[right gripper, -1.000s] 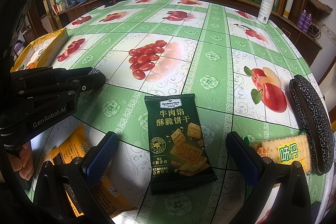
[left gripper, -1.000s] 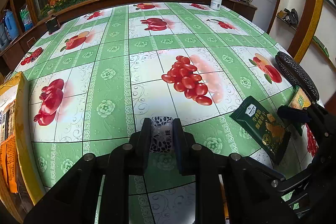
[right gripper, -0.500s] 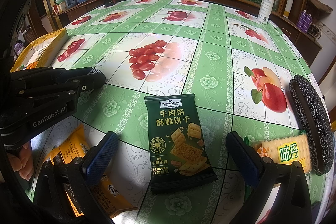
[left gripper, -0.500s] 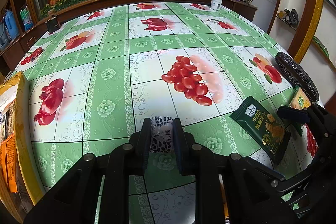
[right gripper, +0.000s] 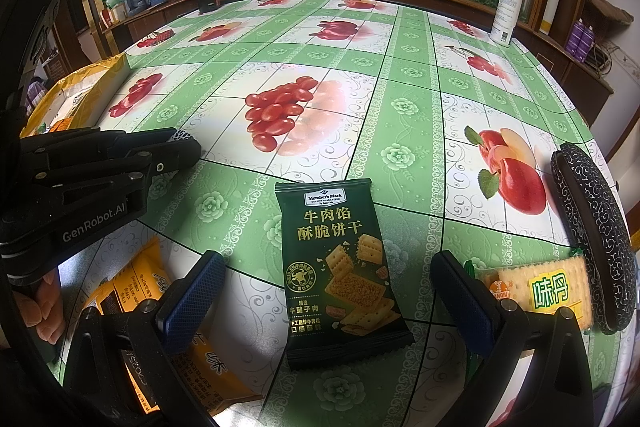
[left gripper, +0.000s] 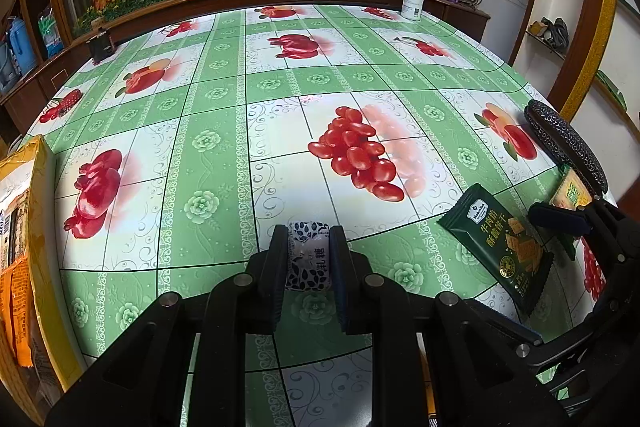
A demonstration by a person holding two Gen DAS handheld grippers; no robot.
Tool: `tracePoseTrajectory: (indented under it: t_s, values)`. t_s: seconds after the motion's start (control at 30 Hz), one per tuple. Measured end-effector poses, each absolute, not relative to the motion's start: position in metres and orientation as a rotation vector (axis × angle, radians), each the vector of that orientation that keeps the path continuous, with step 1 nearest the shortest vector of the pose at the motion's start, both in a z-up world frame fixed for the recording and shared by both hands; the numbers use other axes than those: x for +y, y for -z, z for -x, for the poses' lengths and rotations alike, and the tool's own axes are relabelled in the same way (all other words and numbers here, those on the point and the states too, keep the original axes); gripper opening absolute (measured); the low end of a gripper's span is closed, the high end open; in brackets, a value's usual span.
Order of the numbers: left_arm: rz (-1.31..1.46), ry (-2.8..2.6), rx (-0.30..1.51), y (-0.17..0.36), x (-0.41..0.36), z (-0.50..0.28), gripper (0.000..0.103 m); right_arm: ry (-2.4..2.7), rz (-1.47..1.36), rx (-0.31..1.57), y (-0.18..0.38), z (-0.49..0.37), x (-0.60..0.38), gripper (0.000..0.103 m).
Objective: Organize snacks
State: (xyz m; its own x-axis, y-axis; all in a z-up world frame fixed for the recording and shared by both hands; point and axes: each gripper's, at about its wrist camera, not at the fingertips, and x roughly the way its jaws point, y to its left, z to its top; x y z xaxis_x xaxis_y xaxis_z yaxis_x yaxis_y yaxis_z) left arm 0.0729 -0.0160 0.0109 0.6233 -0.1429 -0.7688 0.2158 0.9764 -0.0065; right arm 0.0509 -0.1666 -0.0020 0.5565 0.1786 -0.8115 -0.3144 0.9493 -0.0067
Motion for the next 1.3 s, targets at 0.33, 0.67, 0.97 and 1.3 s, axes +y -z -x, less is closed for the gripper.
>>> tracePoseTrajectory:
  t_s: [0.33,0.67,0.97,1.3]
  values:
    - [-0.086,0.207,0.874,-0.0109,-0.0157,-0.0729,0.017,-0.292,0.157,0.937,0.0021,-0.0512,-0.1666,0.103]
    - [-0.081,0.208,0.874,-0.0106,-0.0158,-0.073,0.017,-0.292,0.157,0.938,0.002,-0.0511,-0.1667,0.103]
    - [-0.074,0.21,0.875,-0.0106,-0.0157,-0.0733,0.017,-0.293,0.157,0.938,0.002,-0.0512,-0.1666,0.103]
    - [-0.064,0.237,0.875,-0.0111,-0.0142,-0.0735,0.017,-0.293,0.158,0.938,0.002,-0.0514,-0.1667,0.103]
